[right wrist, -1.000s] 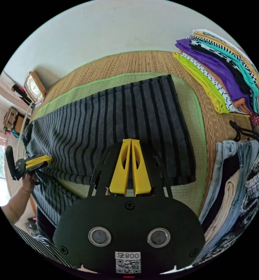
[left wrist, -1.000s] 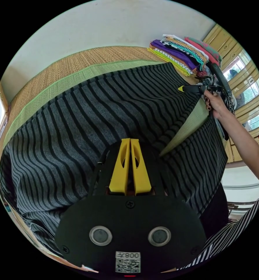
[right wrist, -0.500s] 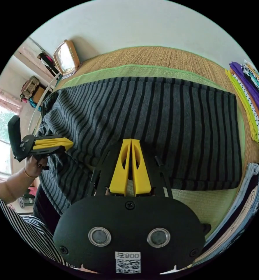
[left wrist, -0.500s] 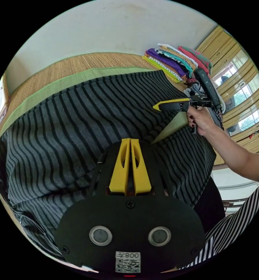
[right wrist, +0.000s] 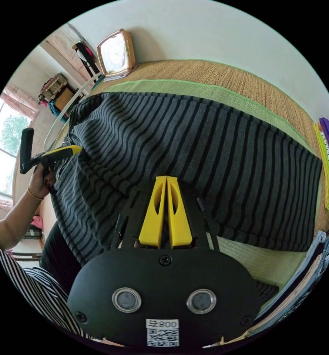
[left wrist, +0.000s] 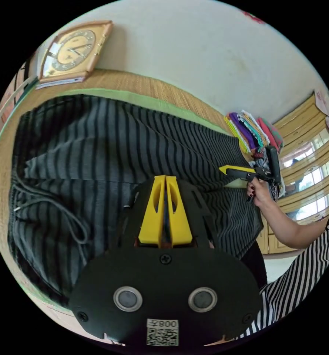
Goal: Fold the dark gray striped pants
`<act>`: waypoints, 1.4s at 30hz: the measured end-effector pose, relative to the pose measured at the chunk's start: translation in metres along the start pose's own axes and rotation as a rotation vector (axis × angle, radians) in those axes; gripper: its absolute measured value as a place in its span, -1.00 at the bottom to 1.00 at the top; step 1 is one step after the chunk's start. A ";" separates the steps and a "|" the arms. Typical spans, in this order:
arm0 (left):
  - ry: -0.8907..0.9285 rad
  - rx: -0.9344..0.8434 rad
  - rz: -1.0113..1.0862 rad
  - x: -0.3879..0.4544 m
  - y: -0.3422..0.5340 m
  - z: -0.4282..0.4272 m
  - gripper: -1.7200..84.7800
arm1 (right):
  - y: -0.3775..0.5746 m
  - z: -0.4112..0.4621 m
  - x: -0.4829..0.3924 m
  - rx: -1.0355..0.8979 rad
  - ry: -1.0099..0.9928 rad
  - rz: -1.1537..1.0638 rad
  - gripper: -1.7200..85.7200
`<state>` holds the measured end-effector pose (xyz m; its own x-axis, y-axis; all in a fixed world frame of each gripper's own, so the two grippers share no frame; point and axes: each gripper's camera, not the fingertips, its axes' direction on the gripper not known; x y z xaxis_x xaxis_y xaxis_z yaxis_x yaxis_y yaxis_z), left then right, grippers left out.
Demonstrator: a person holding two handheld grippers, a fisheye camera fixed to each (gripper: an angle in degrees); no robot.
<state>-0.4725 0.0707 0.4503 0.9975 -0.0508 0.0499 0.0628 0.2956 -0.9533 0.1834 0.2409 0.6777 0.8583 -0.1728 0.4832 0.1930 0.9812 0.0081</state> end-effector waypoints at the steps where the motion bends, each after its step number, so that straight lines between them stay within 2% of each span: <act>1: -0.050 0.017 -0.038 -0.019 0.003 -0.011 -0.96 | -0.007 0.001 -0.010 0.020 -0.019 -0.013 -0.96; 7: -0.232 0.054 -0.192 -0.112 0.004 -0.047 -0.96 | -0.064 0.035 -0.083 0.035 -0.103 -0.161 -0.96; 10: -0.222 0.060 -0.284 -0.154 -0.004 -0.054 -0.96 | -0.101 0.069 -0.122 0.007 -0.093 -0.231 -0.96; 16: -0.166 0.062 -0.460 -0.229 -0.005 -0.056 -0.96 | -0.161 0.137 -0.152 -0.090 0.109 -0.224 -0.96; 17: -0.154 0.060 -0.465 -0.239 -0.004 -0.054 -0.96 | -0.167 0.150 -0.152 -0.124 0.154 -0.227 -0.96; 24: -0.156 0.078 -0.392 -0.262 0.011 -0.056 -0.96 | -0.176 0.168 -0.146 -0.058 0.107 -0.191 -0.96; 28: -0.177 0.104 -0.278 -0.255 0.030 -0.068 -0.96 | -0.174 0.170 -0.149 -0.039 0.095 -0.137 -0.96; 30: -0.227 0.032 -0.283 -0.264 0.037 -0.062 -0.96 | -0.175 0.178 -0.148 -0.059 0.115 -0.124 -0.96; 34: -0.118 0.100 -0.322 -0.275 0.064 -0.074 -0.96 | -0.178 0.181 -0.143 -0.067 0.036 -0.046 -0.96; 37: -0.009 0.168 -0.263 -0.269 0.102 -0.096 -0.96 | -0.158 0.167 -0.158 -0.009 0.035 -0.097 -0.96; 42: -0.084 0.093 -0.286 -0.266 0.179 -0.115 -0.96 | -0.083 0.146 -0.212 0.017 -0.150 -0.245 -0.96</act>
<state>-0.7300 0.0274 0.2321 0.9380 -0.0669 0.3401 0.3402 0.3665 -0.8660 -0.0837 0.2085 0.7027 0.7068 -0.3917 0.5890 0.3770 0.9132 0.1549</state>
